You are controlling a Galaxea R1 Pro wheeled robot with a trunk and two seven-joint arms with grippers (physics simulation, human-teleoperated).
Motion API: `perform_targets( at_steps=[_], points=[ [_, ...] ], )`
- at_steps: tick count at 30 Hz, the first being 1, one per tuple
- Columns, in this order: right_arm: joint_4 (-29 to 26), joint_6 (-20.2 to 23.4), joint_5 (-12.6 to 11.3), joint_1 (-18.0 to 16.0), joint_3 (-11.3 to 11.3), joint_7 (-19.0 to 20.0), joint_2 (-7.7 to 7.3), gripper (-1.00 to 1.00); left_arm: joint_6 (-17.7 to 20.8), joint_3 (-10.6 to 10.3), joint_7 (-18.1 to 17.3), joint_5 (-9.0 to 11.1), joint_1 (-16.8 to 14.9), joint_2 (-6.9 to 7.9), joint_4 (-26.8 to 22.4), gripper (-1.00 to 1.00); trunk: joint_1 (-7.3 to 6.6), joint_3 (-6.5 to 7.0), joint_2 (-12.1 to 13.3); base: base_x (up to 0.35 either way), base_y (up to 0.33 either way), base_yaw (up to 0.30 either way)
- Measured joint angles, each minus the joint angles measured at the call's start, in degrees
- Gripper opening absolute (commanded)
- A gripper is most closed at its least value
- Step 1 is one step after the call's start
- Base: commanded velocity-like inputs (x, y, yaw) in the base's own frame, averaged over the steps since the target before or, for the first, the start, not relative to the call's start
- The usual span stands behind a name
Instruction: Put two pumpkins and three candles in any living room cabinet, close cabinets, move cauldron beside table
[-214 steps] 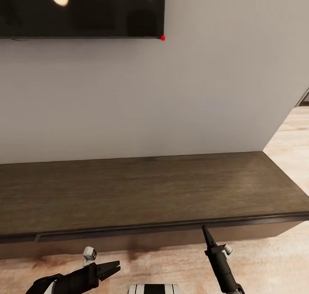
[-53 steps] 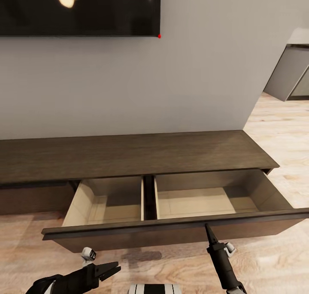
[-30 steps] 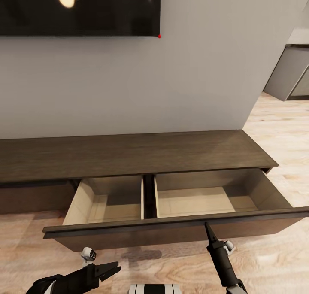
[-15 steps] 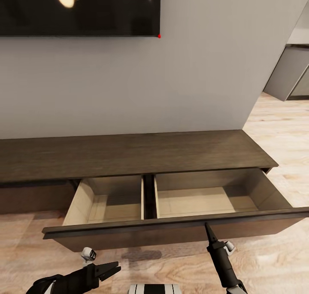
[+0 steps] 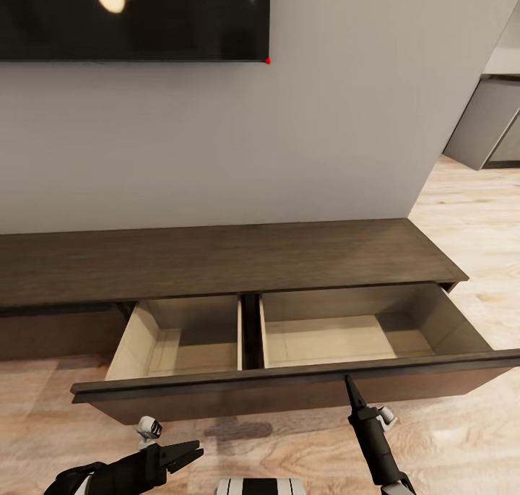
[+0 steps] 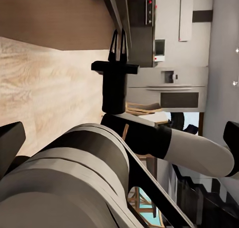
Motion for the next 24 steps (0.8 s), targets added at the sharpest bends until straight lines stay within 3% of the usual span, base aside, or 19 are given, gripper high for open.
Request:
perform_targets(
  at_steps=[17, 24],
  points=[
    [0.3, 0.2, -0.1, 0.0, -0.1, 0.4, 0.02, -1.00, 0.0, 0.0, 0.0, 0.0, 0.0, 0.00, 0.0, 1.00, 0.00, 0.00, 0.0, -0.001, 0.000, 0.000],
    [-1.2, 0.2, 0.1, 0.0, 0.1, -1.6, 0.03, -1.00, 0.0, 0.0, 0.0, 0.0, 0.0, 0.00, 0.0, 1.00, 0.00, 0.00, 0.0, -0.063, 0.000, 0.000]
  ],
)
